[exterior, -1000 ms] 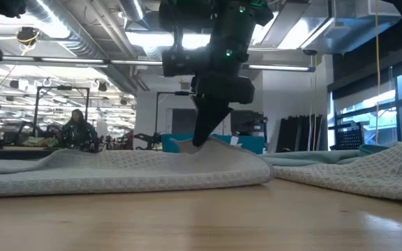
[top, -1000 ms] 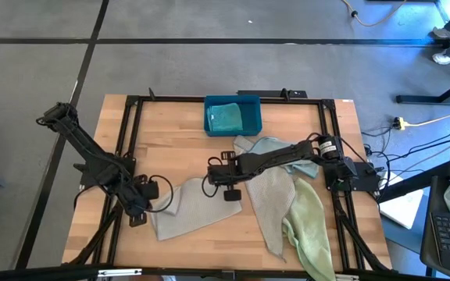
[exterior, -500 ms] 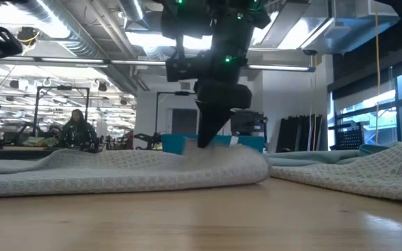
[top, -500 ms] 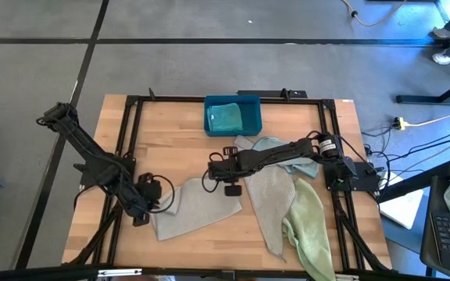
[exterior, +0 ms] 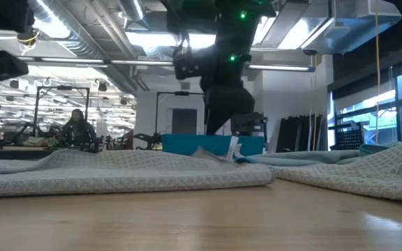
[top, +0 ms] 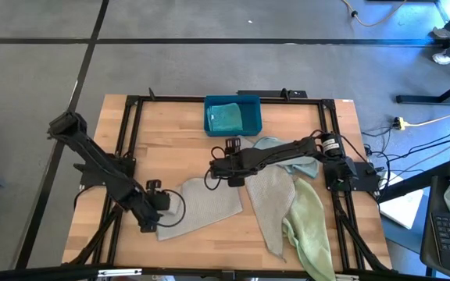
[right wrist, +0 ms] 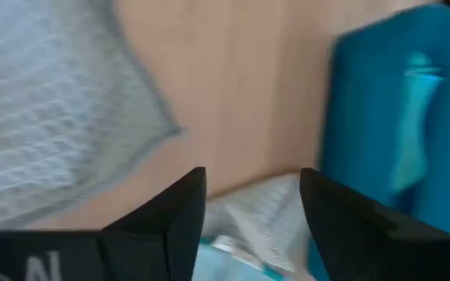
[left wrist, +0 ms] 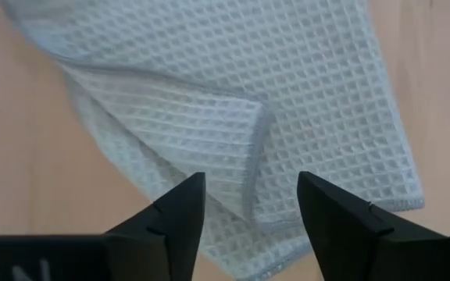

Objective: Fold microfiber towels
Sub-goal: Fold the left gray towel

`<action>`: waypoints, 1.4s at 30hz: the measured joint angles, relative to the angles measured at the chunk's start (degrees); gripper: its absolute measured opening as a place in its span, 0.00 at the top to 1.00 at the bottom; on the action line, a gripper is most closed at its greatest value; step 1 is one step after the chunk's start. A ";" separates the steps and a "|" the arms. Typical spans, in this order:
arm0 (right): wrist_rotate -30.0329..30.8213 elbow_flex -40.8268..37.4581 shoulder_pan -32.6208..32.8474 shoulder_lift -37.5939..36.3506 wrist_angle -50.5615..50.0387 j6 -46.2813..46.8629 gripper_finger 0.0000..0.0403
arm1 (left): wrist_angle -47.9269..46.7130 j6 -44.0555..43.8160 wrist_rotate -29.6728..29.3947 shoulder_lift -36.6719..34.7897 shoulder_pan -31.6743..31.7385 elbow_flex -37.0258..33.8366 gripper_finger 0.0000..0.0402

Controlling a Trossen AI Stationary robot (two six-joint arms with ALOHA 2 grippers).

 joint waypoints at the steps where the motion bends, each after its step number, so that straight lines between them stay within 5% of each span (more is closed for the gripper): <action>1: 0.49 0.00 0.00 -0.33 0.13 -0.02 0.47 | 0.36 0.17 0.26 0.80 0.00 0.00 0.51; 16: 0.73 0.00 -0.17 -0.97 2.53 -1.89 0.46 | 1.50 -0.29 -0.02 11.38 1.02 0.00 0.52; 23: 0.40 0.01 -0.91 -0.97 3.32 -2.84 0.46 | -0.28 -3.38 1.03 10.96 1.01 0.16 0.53; 37: -1.93 0.01 -2.73 -0.92 4.62 -2.71 0.46 | -8.36 -6.73 -0.20 10.91 0.98 4.66 0.87; 42: -1.96 0.00 -3.08 -0.89 5.31 -2.84 0.46 | -8.89 -9.48 3.50 10.91 0.98 4.66 0.98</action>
